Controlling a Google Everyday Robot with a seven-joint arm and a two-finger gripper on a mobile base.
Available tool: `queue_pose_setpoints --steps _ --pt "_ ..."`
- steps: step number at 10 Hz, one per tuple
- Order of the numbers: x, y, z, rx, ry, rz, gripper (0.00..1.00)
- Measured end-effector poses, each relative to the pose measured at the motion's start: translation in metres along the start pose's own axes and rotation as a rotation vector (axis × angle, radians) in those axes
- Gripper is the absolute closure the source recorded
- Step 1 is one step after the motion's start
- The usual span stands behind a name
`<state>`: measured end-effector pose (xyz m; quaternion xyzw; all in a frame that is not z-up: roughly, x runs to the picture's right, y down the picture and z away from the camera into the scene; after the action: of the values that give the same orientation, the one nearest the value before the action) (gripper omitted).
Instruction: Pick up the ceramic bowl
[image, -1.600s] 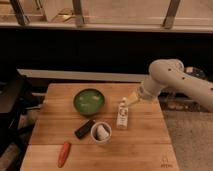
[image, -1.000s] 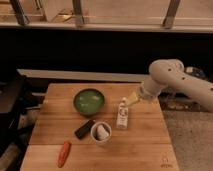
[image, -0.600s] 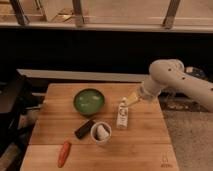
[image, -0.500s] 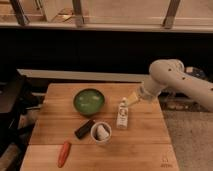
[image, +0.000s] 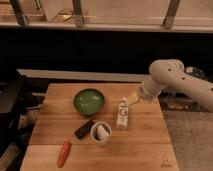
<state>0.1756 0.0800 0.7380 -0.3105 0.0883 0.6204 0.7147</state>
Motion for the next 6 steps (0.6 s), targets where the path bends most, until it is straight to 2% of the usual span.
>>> queue_pose_setpoints --steps 3,4,6 --pt "0.000 -0.001 0.000 0.005 0.001 -0.001 0.20" --pt "-0.002 0.000 0.000 -0.005 -0.003 0.005 0.20" --pt "-0.017 0.025 0.005 -0.096 -0.009 0.008 0.20"
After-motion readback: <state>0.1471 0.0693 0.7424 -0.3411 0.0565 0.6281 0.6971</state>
